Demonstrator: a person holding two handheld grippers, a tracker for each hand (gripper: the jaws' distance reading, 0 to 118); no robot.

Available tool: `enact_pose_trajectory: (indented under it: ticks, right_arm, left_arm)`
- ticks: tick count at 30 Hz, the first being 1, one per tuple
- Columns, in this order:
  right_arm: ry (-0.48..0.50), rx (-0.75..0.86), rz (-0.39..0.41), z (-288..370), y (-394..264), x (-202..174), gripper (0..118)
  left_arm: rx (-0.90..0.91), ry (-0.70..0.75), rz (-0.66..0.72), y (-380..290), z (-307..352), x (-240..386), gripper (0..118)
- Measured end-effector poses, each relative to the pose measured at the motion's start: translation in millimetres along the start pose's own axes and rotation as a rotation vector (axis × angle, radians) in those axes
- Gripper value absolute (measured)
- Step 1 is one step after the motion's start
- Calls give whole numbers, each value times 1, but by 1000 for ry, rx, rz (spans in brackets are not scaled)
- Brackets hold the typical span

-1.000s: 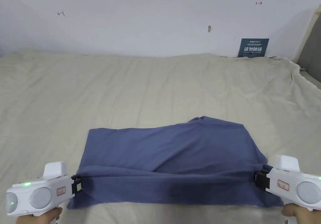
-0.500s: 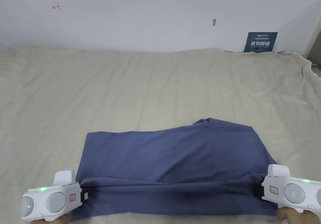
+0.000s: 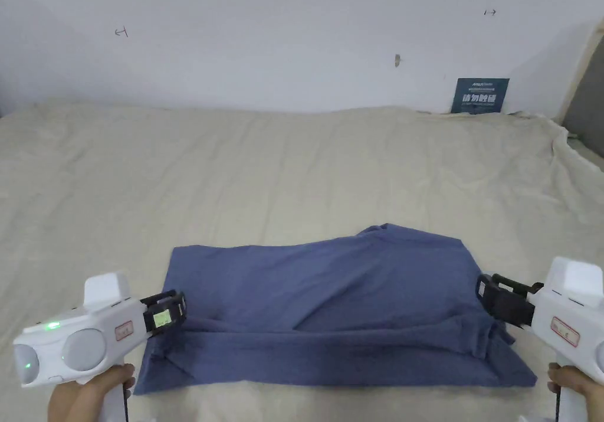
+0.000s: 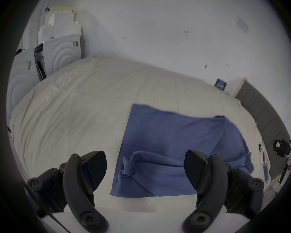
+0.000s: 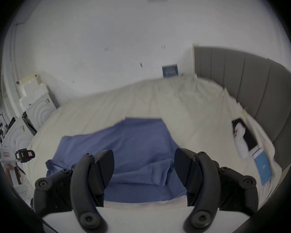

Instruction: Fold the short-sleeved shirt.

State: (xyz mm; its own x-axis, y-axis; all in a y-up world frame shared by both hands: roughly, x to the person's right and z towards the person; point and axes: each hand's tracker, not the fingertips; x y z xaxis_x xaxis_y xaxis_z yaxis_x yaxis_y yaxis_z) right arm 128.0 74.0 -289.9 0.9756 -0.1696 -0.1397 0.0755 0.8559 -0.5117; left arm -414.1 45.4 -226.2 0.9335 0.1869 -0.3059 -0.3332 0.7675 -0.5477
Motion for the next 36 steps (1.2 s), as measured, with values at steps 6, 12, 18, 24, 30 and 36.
enact_pose_trajectory:
  ticks: [6, 12, 18, 24, 30, 36]
  right_arm:
    - [-40, 157, 94, 77, -1, -21, 77]
    - [-81, 225, 144, 115, -26, -33, 14]
    - [-56, 250, 162, 121, -42, -38, 0]
    - [-36, 243, 161, 118, -39, -45, 0]
    - [-25, 233, 147, 109, -37, -43, 0]
    - [-26, 196, 131, 94, -39, -41, 0]
  left_arm:
    - [175, 41, -50, -11, 63, 14, 80]
    - [287, 16, -137, -39, 99, 25, 10]
    - [264, -61, -125, -56, 111, 25, 0]
    - [246, -58, -161, -58, 109, 25, 0]
    - [131, -2, -179, -46, 82, 15, 0]
    - [-81, 7, -167, -43, 25, -5, 0]
